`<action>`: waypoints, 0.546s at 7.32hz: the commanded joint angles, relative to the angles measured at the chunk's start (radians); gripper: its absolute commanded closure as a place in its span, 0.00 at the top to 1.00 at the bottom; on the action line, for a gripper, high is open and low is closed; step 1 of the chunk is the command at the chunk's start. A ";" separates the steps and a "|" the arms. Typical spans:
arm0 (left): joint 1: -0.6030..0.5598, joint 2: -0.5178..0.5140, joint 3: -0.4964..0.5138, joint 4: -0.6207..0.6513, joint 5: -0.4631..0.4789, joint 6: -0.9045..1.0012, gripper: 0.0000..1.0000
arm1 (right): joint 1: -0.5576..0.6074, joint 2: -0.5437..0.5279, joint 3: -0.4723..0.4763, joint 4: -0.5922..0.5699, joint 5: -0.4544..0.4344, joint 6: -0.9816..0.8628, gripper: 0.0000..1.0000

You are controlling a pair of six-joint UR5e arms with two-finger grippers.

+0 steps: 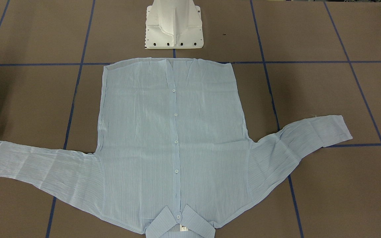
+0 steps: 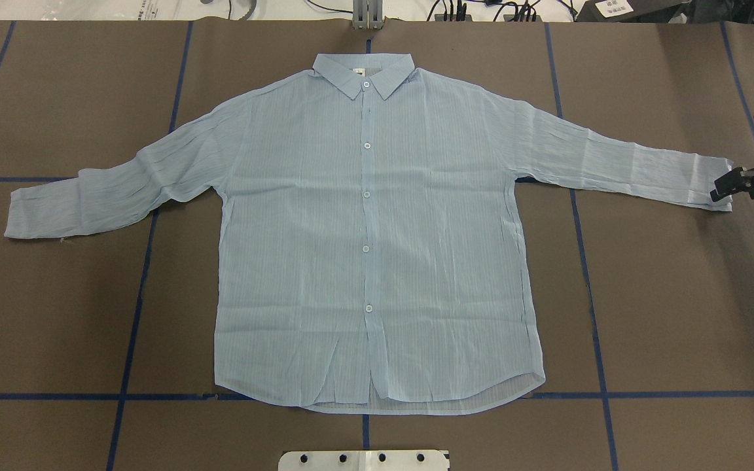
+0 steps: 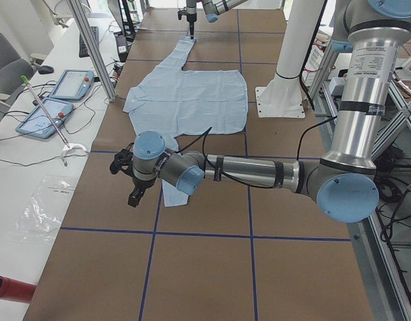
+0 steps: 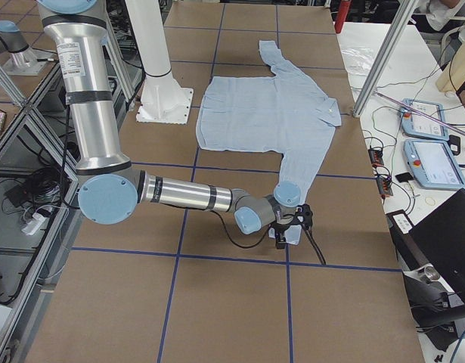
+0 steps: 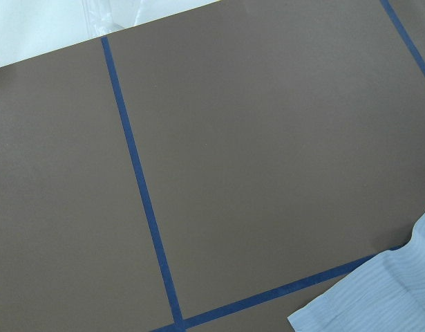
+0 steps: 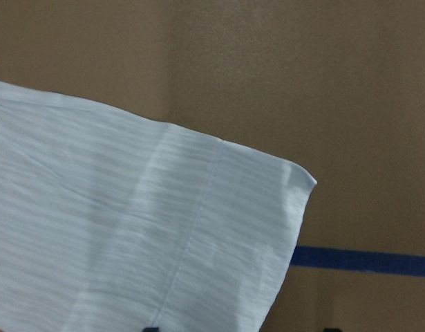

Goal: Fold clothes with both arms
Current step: 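Lower the right gripper onto the cuff of the nearest sleeve and grasp it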

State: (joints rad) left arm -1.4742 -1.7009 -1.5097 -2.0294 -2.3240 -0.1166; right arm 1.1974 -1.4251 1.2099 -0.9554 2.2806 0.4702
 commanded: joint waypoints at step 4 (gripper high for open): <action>0.000 0.000 -0.001 0.000 0.000 0.000 1.00 | -0.002 0.014 -0.003 -0.008 0.000 -0.001 0.43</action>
State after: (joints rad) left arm -1.4742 -1.7012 -1.5105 -2.0295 -2.3240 -0.1166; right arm 1.1953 -1.4194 1.2075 -0.9609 2.2810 0.4694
